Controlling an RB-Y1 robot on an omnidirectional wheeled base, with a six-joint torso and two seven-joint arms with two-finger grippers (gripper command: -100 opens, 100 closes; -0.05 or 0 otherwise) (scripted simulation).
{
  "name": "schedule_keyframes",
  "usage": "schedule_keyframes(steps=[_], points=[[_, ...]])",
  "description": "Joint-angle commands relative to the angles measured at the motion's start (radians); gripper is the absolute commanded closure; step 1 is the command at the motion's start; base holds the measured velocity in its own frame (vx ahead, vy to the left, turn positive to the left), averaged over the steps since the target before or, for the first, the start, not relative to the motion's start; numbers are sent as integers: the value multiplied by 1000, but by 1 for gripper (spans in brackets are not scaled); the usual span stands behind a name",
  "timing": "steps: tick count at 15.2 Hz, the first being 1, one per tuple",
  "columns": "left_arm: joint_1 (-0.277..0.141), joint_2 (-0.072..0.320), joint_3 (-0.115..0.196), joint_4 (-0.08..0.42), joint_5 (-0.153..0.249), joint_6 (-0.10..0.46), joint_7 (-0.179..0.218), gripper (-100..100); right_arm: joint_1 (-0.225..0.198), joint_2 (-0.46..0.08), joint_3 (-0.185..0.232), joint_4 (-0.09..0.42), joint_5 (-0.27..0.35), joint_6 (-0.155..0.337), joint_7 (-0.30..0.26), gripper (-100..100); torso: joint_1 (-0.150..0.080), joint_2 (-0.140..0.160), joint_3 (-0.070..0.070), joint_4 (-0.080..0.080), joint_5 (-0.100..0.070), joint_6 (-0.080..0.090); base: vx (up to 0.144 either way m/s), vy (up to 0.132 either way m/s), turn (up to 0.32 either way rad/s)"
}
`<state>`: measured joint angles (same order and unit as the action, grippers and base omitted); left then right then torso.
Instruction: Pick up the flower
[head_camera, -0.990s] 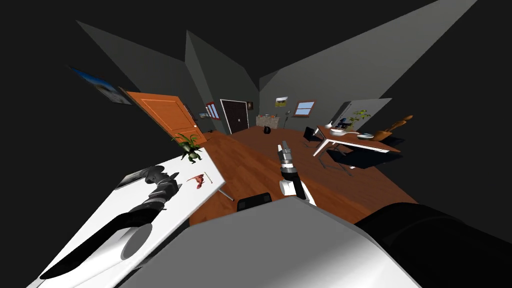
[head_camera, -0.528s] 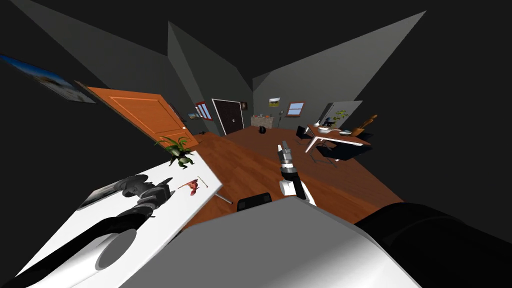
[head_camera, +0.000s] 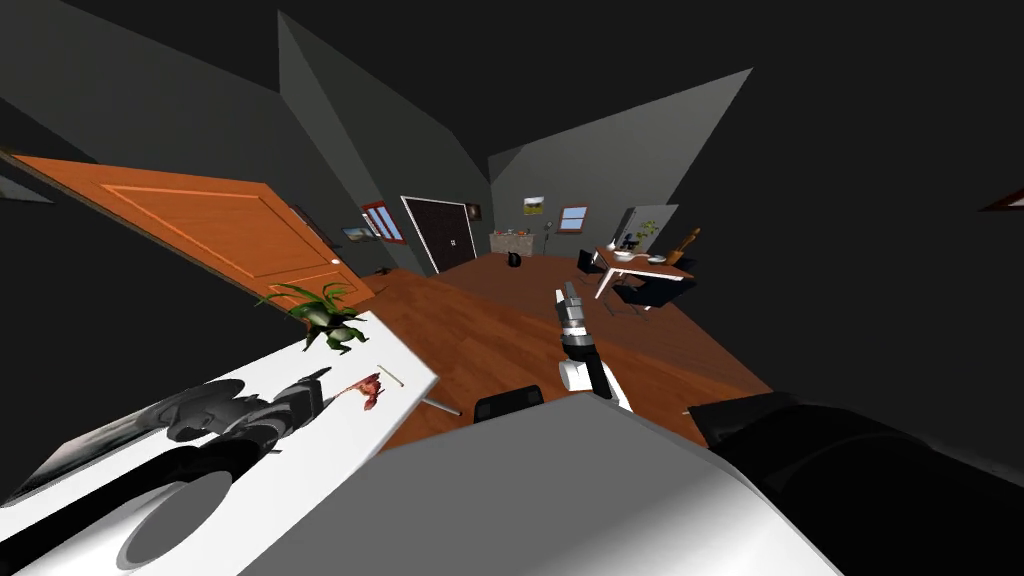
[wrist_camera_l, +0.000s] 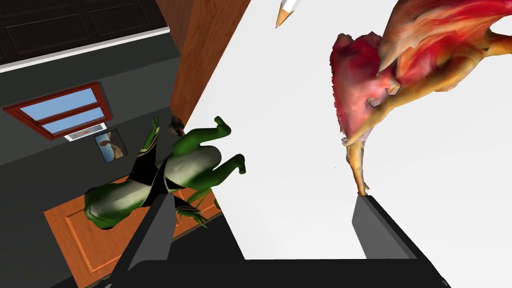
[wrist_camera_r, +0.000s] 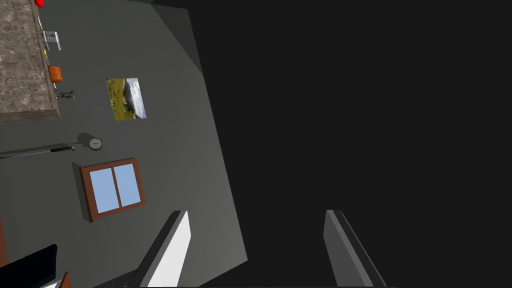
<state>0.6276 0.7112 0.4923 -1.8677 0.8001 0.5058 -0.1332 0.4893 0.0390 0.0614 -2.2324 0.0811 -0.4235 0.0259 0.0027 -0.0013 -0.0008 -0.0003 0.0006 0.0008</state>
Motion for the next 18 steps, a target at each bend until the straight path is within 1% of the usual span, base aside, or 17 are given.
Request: schedule_keyframes(steps=[1,2,3,4,5,6,7,8,9,10,11,13,14,17,18], points=[[12,11,14,7,31,34,-4,-100,0,0,0,0,0,0,0,0,0,0,0,0,0,0,-14,31,-203],[20,26,28,20,63,69,-7,-100,0,0,0,0,0,0,0,0,0,0,0,0,0,-1,-10,32,-210],[20,26,28,20,66,70,-7,-100,0,0,0,0,0,0,0,0,0,0,0,0,0,0,-10,31,-178],[28,40,40,32,98,104,-10,-100,0,0,0,0,0,0,0,0,0,0,0,0,0,-1,-14,30,-188],[28,40,40,32,99,105,-10,-100,0,0,0,0,0,0,0,0,0,0,0,0,0,0,-14,29,-183],[35,54,52,45,131,136,-13,-100,0,0,0,0,0,0,0,0,0,0,0,0,0,-1,-13,26,-253],[35,54,52,45,131,138,-13,-100,0,0,0,0,0,0,0,0,0,0,0,0,0,0,-11,28,-181],[42,66,62,56,162,169,-16,-100,0,0,0,0,0,0,0,0,0,0,0,0,0,-1,-11,26,-188],[42,66,62,56,162,169,-16,-100,0,0,0,0,0,0,0,0,0,0,0,0,0,0,-13,25,-156],[49,77,70,67,190,199,-18,-100,0,0,0,0,0,0,0,0,0,0,0,0,0,-1,-10,23,-176],[49,77,70,67,190,199,-18,-100,0,0,0,0,0,0,0,0,0,0,0,0,0,0,-7,21,-150],[62,96,84,87,241,250,-23,-100,0,0,0,0,0,0,0,0,0,-1,0,0,0,-1,-9,25,-206],[62,96,84,87,241,251,-23,-100,0,0,0,0,0,0,0,0,0,-1,0,0,0,0,-12,31,-176],[80,113,91,113,299,312,-27,-100,0,0,0,0,0,0,0,0,1,-3,-2,-1,4,3,-6,26,-180],[80,113,91,113,299,312,-27,-100,0,0,0,0,0,0,0,0,1,-5,-3,-2,6,4,-4,24,-129]])
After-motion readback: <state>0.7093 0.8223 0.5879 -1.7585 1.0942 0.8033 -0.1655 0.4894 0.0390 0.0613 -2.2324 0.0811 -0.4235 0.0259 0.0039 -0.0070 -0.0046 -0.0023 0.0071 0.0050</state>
